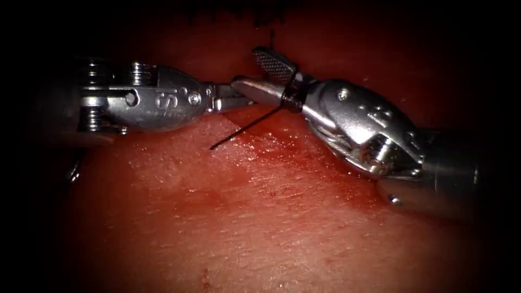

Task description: Wound Closure

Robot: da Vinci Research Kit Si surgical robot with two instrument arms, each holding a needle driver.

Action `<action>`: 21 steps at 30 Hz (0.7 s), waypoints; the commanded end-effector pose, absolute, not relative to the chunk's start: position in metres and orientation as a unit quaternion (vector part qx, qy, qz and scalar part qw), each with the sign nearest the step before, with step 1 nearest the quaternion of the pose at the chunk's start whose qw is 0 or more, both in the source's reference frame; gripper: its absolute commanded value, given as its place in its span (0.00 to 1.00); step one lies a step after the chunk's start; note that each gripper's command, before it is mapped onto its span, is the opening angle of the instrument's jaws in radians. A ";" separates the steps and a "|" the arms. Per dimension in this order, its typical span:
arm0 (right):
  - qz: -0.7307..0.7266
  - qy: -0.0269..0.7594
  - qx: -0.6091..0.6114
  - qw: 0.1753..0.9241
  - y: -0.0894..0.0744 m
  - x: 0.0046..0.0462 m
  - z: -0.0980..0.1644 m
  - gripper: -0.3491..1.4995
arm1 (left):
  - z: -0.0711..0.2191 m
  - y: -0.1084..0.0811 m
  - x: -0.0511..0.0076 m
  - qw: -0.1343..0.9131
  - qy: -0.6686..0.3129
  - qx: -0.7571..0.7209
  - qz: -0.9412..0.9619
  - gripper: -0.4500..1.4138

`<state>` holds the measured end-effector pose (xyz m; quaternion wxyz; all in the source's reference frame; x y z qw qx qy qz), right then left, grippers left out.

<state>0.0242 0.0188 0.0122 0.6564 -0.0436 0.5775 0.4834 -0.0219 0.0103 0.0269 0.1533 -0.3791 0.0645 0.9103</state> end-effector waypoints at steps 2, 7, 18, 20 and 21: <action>0.502 0.559 -0.044 0.658 0.018 0.0242 0.013 0.60 | 0.028 0.011 -0.0229 0.153 0.065 -0.377 0.911 0.00; 0.523 0.545 -0.042 0.655 0.018 0.0238 0.014 0.63 | 0.028 0.011 -0.0237 0.154 0.063 -0.374 0.913 0.00; 0.580 0.492 -0.043 0.648 0.019 0.0243 0.016 0.68 | 0.030 0.012 -0.0252 0.154 0.058 -0.368 0.915 0.00; 0.583 0.486 -0.039 0.650 0.019 0.0247 0.016 0.69 | 0.030 0.012 -0.0251 0.155 0.056 -0.368 0.915 0.00; 0.584 0.484 -0.036 0.650 0.019 0.0250 0.017 0.69 | 0.030 0.012 -0.0251 0.155 0.056 -0.367 0.916 0.00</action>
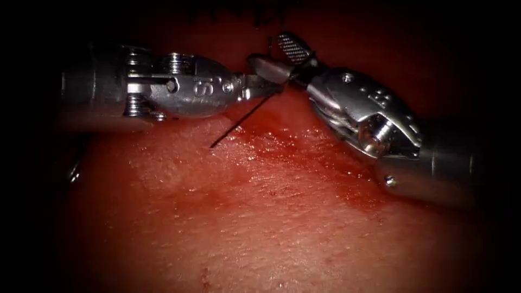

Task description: Wound Closure

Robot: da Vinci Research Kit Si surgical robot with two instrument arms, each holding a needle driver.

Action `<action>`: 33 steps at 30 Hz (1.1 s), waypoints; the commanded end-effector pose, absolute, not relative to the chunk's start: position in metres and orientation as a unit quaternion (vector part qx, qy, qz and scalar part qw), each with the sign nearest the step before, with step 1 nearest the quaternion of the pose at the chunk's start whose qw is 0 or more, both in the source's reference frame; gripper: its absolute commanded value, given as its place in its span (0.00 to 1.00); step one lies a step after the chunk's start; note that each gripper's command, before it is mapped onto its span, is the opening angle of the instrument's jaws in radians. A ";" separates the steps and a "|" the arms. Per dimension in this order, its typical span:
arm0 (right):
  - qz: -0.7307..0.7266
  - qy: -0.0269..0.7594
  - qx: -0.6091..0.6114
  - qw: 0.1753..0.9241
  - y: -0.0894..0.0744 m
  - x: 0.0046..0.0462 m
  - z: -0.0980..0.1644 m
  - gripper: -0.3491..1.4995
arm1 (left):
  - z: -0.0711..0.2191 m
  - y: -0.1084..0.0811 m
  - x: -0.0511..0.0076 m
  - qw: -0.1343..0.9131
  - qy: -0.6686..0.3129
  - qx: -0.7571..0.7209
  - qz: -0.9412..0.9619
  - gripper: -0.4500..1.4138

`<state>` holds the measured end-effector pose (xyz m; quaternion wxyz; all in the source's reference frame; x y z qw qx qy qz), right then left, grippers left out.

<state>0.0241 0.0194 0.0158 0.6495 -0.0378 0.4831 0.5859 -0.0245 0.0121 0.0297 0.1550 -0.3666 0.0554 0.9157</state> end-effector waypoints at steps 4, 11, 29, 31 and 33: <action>0.587 0.479 -0.032 0.652 0.019 0.0262 0.018 0.70 | 0.030 0.012 -0.0250 0.155 0.052 -0.363 0.917 0.00; 0.590 0.472 -0.037 0.654 0.019 0.0260 0.018 0.68 | 0.031 0.012 -0.0249 0.153 0.047 -0.363 0.918 0.00; 0.584 0.474 -0.045 0.657 0.019 0.0265 0.018 0.00 | 0.034 0.011 -0.0239 0.152 0.037 -0.354 0.922 0.00; 0.577 0.479 -0.055 0.659 0.019 0.0269 0.017 0.00 | 0.034 0.011 -0.0238 0.152 0.037 -0.355 0.922 0.00; 0.571 0.486 -0.067 0.659 0.019 0.0274 0.016 0.00 | 0.034 0.011 -0.0237 0.152 0.036 -0.355 0.922 0.00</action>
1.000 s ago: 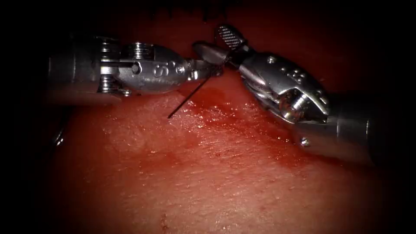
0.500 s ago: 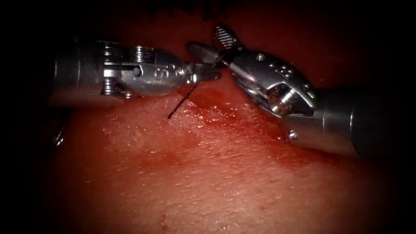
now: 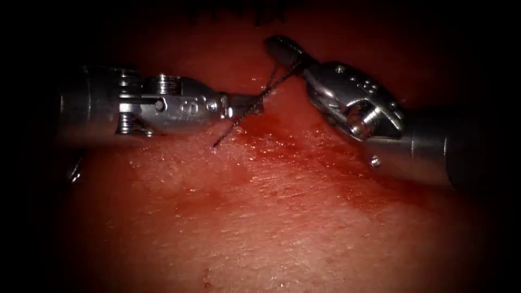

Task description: Wound Closure

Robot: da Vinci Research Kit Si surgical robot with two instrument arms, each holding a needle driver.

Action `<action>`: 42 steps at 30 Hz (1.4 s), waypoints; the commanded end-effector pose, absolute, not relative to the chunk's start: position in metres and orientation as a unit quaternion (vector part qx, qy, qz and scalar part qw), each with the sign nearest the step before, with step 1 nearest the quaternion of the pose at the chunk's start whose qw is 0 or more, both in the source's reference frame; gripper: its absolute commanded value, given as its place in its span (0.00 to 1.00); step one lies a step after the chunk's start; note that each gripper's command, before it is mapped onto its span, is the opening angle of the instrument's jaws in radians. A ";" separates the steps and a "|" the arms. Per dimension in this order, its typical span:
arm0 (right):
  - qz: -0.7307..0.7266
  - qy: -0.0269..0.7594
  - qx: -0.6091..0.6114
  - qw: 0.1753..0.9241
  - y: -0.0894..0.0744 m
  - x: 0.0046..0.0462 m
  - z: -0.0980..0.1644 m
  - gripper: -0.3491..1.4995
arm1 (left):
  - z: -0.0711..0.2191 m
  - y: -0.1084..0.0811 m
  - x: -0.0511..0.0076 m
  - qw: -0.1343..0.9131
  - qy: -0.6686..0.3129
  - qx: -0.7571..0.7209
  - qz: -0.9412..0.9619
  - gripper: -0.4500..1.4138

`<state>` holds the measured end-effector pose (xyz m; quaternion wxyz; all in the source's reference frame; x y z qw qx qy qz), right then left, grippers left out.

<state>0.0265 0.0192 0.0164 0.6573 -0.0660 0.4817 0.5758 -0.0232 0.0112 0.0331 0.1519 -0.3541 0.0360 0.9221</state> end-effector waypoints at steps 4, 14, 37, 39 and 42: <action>0.573 0.477 -0.065 0.663 0.019 0.0286 0.016 0.00 | 0.033 0.011 -0.0233 0.150 0.035 -0.356 0.922 0.00; 0.568 0.476 -0.057 0.669 0.017 0.0294 0.016 0.00 | 0.033 0.011 -0.0224 0.146 0.031 -0.358 0.922 0.00; 0.558 0.485 -0.088 0.668 0.013 0.0345 0.011 0.00 | 0.033 0.017 -0.0186 0.172 0.006 -0.337 0.926 0.00; 0.559 0.484 -0.090 0.668 0.013 0.0346 0.011 0.00 | 0.033 0.019 -0.0182 0.177 0.003 -0.337 0.925 0.00; 0.552 0.482 -0.097 0.673 0.011 0.0351 0.011 0.00 | 0.034 0.021 -0.0172 0.180 0.004 -0.336 0.925 0.00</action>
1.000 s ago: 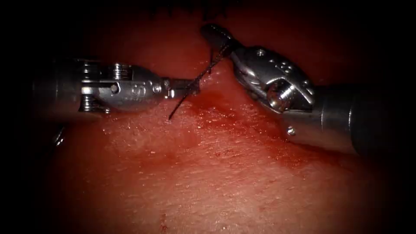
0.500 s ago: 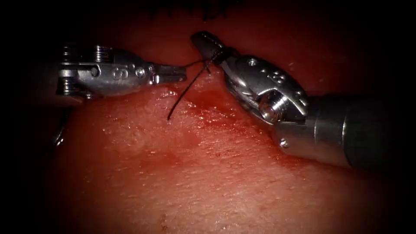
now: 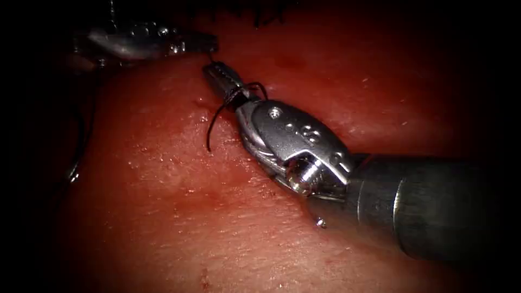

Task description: Wound Closure

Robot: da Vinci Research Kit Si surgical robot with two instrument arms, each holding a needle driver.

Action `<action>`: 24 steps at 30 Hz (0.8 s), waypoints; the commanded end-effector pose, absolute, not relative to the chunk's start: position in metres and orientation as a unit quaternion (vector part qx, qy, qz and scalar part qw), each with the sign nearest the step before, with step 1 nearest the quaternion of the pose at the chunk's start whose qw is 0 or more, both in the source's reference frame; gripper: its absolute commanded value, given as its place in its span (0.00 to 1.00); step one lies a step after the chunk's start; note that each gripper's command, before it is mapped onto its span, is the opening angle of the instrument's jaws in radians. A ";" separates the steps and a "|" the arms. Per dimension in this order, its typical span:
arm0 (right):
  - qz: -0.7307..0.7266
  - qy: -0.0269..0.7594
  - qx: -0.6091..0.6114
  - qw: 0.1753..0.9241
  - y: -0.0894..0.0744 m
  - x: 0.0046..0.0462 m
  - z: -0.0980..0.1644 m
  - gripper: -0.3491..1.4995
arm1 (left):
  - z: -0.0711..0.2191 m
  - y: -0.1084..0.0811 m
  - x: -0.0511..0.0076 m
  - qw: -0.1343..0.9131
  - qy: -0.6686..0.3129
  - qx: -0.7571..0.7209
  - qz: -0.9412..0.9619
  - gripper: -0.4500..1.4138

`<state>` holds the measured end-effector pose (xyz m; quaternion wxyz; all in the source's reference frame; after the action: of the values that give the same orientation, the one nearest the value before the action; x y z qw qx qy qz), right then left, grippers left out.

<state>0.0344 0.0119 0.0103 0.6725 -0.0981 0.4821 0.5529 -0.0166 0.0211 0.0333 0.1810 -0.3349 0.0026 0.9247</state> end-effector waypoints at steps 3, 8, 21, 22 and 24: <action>0.547 0.480 -0.104 0.678 0.010 0.0355 0.010 0.00 | 0.034 0.023 -0.0170 0.185 0.006 -0.332 0.925 0.00; 0.540 0.478 -0.107 0.684 0.007 0.0364 0.009 0.00 | 0.034 0.027 -0.0171 0.195 0.003 -0.330 0.924 0.00; 0.523 0.478 -0.102 0.698 0.003 0.0358 0.007 0.00 | 0.032 0.034 -0.0182 0.249 0.023 -0.367 0.896 0.00; 0.525 0.476 -0.105 0.698 0.003 0.0356 0.007 0.00 | 0.032 0.034 -0.0184 0.250 0.025 -0.366 0.896 0.00; 0.525 0.475 -0.106 0.698 0.002 0.0355 0.007 0.00 | 0.033 0.034 -0.0186 0.250 0.026 -0.367 0.896 0.00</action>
<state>0.0350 0.0026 0.0064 0.6978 -0.1079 0.4746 0.5255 -0.0182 0.0335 0.0323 0.2502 -0.3661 0.0250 0.8959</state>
